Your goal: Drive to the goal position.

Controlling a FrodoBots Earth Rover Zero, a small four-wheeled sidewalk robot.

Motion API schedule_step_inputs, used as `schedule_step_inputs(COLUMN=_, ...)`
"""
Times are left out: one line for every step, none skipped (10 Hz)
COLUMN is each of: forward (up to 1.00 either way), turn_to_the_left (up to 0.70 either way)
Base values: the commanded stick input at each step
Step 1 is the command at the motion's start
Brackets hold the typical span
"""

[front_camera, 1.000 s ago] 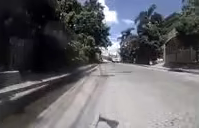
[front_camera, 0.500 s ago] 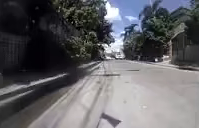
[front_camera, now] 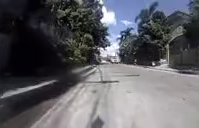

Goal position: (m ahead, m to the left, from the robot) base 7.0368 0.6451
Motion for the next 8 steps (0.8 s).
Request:
schedule_step_inputs(forward=1.00, turn_to_the_left=-0.02)
schedule_step_inputs(forward=1.00, turn_to_the_left=-0.02)
schedule_step_inputs(forward=1.00, turn_to_the_left=-0.02)
schedule_step_inputs(forward=1.00, turn_to_the_left=-0.02)
schedule_step_inputs(forward=1.00, turn_to_the_left=-0.02)
schedule_step_inputs(forward=1.00, turn_to_the_left=-0.12)
schedule_step_inputs(forward=1.00, turn_to_the_left=-0.33)
schedule_step_inputs(forward=1.00, turn_to_the_left=-0.39)
